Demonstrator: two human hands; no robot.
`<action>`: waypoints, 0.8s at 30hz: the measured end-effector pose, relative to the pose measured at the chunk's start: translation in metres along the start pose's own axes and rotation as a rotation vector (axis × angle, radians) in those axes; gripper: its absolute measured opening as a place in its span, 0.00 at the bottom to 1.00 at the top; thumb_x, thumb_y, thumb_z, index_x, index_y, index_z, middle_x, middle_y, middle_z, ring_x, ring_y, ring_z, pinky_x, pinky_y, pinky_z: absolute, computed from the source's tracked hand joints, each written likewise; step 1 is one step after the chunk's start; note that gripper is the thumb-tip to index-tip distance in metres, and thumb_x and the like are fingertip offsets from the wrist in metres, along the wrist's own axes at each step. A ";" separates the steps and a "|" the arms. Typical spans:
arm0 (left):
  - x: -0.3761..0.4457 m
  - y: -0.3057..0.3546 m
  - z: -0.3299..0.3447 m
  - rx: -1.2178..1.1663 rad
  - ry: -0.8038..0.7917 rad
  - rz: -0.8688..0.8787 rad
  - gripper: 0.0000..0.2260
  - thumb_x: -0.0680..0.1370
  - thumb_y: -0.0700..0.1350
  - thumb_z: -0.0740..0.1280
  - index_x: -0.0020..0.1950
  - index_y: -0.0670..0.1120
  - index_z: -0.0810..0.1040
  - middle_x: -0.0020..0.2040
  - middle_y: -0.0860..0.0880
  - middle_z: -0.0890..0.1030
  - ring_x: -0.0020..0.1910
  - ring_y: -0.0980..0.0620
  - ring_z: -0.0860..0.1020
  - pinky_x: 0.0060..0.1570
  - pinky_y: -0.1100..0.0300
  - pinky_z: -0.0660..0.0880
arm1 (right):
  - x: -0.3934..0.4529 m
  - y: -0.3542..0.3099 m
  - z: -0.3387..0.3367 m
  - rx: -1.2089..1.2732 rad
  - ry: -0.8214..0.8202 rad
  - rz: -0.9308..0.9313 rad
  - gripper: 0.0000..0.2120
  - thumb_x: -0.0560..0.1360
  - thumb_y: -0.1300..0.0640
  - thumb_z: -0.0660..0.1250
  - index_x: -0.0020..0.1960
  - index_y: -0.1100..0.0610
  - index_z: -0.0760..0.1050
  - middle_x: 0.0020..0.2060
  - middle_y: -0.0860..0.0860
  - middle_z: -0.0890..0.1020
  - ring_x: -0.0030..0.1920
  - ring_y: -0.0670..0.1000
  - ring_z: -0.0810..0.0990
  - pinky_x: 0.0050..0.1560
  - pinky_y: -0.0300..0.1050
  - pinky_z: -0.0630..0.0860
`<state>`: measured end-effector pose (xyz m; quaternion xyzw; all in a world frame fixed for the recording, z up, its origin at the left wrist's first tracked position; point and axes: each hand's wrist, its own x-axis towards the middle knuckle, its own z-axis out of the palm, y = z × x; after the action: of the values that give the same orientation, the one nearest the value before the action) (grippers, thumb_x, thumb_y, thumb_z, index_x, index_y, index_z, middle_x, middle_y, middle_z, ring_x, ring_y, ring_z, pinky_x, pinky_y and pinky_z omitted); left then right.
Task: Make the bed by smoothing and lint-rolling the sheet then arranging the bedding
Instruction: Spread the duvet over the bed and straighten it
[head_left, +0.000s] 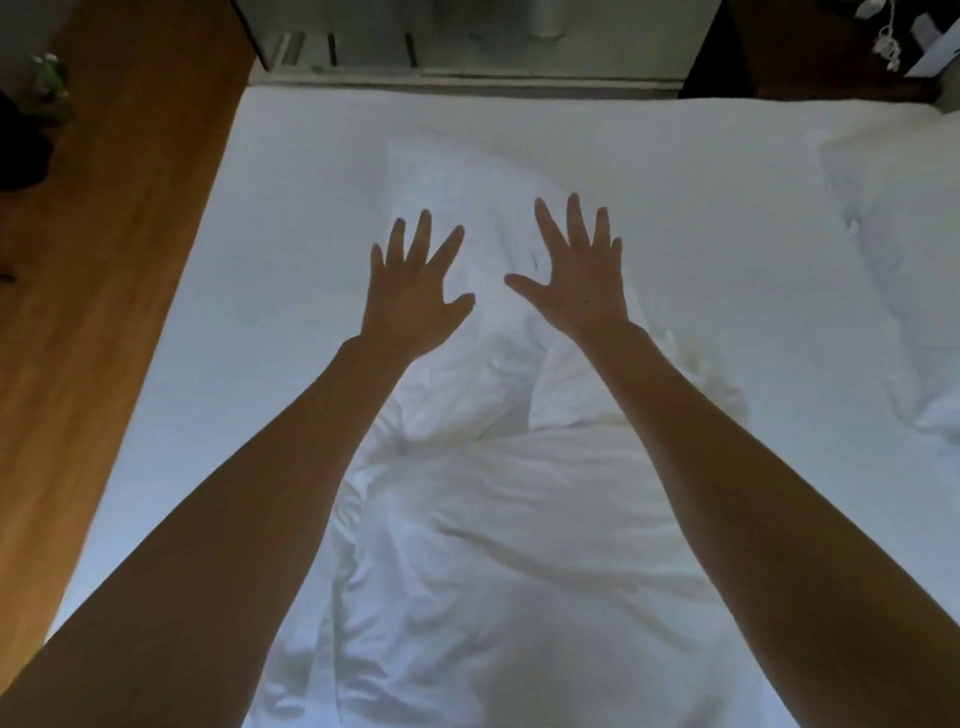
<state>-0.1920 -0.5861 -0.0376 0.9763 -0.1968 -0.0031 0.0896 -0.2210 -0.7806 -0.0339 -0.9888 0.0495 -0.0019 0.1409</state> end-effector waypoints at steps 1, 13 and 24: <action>0.001 0.004 -0.002 -0.012 0.019 0.012 0.32 0.79 0.58 0.61 0.80 0.52 0.51 0.80 0.44 0.47 0.78 0.39 0.45 0.74 0.41 0.46 | -0.002 -0.008 0.003 0.020 0.011 -0.025 0.41 0.75 0.32 0.57 0.79 0.47 0.44 0.78 0.56 0.45 0.77 0.64 0.42 0.73 0.64 0.45; -0.271 0.027 0.221 -0.122 -0.905 -0.111 0.49 0.70 0.72 0.62 0.77 0.55 0.34 0.71 0.47 0.25 0.77 0.40 0.35 0.72 0.37 0.45 | -0.333 0.061 0.221 -0.045 -0.717 0.620 0.61 0.52 0.19 0.42 0.75 0.50 0.30 0.78 0.58 0.39 0.77 0.63 0.43 0.71 0.69 0.53; -0.302 0.021 0.381 0.064 -0.337 0.044 0.43 0.63 0.70 0.64 0.73 0.48 0.64 0.72 0.33 0.66 0.68 0.30 0.66 0.56 0.26 0.66 | -0.337 0.100 0.354 -0.278 -0.475 0.477 0.50 0.62 0.27 0.64 0.69 0.65 0.69 0.69 0.71 0.65 0.69 0.74 0.63 0.58 0.76 0.64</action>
<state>-0.4946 -0.5549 -0.4172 0.9597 -0.2306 -0.1586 0.0240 -0.5594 -0.7442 -0.3981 -0.9320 0.2444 0.2677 0.0091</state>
